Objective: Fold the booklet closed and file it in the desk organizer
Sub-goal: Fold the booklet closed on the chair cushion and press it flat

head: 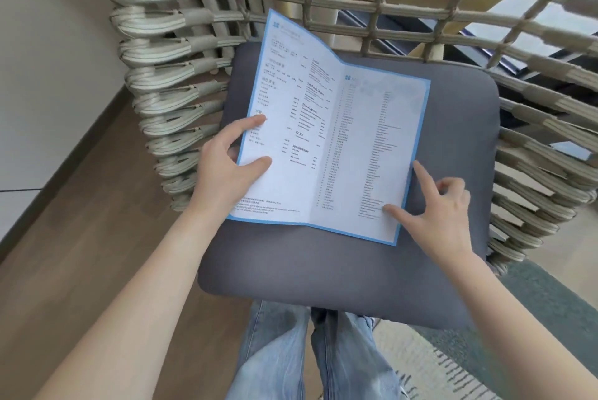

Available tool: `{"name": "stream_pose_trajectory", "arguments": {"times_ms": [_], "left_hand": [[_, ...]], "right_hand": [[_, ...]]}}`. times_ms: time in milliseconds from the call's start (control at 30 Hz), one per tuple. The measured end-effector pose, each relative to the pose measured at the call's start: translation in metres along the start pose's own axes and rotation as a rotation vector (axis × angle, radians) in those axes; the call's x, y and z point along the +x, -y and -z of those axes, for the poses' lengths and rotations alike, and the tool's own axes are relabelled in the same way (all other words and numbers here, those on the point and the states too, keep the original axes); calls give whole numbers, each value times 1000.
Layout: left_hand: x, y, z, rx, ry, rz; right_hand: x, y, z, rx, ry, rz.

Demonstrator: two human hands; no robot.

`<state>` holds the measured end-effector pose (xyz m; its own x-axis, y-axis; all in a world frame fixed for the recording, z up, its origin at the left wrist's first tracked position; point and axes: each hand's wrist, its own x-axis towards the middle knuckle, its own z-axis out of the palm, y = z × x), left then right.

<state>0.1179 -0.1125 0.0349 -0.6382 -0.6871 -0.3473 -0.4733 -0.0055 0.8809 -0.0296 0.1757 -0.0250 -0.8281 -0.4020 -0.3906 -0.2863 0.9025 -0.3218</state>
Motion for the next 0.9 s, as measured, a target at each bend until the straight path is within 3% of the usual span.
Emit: {"name": "stream_pose_trajectory", "arguments": {"times_ms": [167, 367, 667, 900], "left_hand": [[-16, -23, -39, -10, 119, -48], [-26, -18, -107, -51, 276, 21], [-24, 10, -169, 105, 320, 40], [-23, 22, -186, 190, 318, -14]], "right_hand": [[-7, -22, 1, -47, 22, 51], [-4, -29, -6, -46, -4, 82], [-8, -56, -5, -66, -182, 111], [-9, -63, -7, 32, -162, 76]]}}
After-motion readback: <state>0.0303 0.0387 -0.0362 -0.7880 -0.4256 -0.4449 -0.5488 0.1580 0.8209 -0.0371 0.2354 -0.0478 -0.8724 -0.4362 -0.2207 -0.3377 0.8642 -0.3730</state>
